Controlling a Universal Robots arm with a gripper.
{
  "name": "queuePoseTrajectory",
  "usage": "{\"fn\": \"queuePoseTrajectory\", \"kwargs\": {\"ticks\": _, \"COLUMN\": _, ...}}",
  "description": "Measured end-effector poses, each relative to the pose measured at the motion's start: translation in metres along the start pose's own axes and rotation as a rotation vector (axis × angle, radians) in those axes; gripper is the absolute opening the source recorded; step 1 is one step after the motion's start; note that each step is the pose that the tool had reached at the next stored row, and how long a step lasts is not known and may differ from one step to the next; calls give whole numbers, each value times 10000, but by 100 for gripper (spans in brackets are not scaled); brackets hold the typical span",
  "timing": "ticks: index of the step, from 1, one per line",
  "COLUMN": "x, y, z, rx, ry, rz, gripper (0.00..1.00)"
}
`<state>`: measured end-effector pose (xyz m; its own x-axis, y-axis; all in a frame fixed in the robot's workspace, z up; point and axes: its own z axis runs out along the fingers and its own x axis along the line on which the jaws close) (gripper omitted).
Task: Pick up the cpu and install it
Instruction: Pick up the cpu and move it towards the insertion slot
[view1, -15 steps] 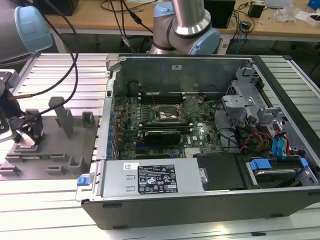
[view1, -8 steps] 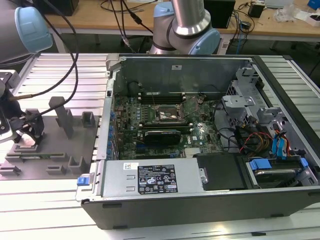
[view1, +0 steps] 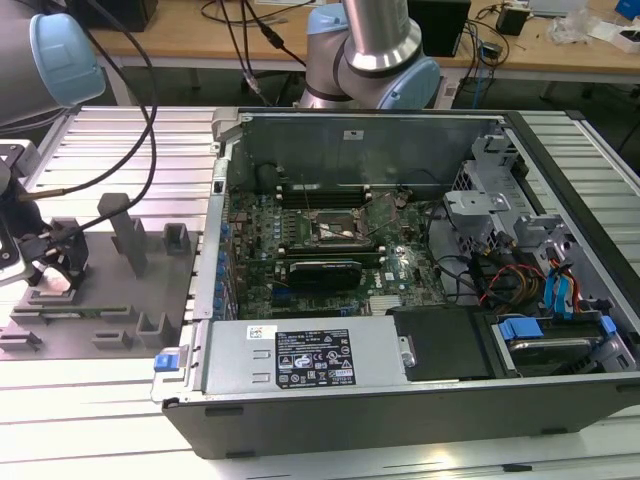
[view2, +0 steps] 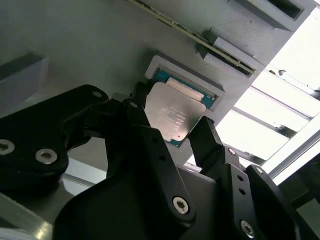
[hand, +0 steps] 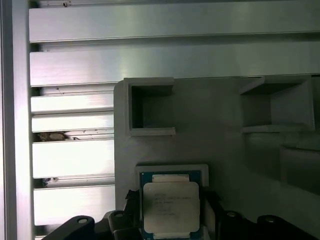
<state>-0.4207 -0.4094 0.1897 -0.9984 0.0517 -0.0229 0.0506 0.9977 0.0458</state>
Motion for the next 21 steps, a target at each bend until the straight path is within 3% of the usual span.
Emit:
{"fn": "queuePoseTrajectory", "kwargs": {"ticks": 1, "x": 0, "y": 0, "z": 0, "rx": 1, "ry": 1, "rz": -1, "gripper": 54}}
{"fn": "queuePoseTrajectory", "kwargs": {"ticks": 6, "x": -1, "y": 0, "z": -3, "rx": -2, "ry": -2, "rz": -6, "gripper": 54}}
{"fn": "queuePoseTrajectory", "kwargs": {"ticks": 8, "x": -1, "y": 2, "z": -47, "rx": -1, "ry": -2, "rz": -5, "gripper": 54}}
{"fn": "queuePoseTrajectory", "kwargs": {"ticks": 12, "x": -5, "y": 10, "z": -212, "rx": -1, "ry": 0, "rz": -6, "gripper": 54}}
{"fn": "queuePoseTrajectory", "kwargs": {"ticks": 15, "x": -7, "y": 14, "z": -282, "rx": 2, "ry": -1, "rz": -7, "gripper": 54}}
{"fn": "queuePoseTrajectory", "kwargs": {"ticks": 21, "x": -7, "y": 15, "z": -304, "rx": 3, "ry": -2, "rz": -6, "gripper": 54}}
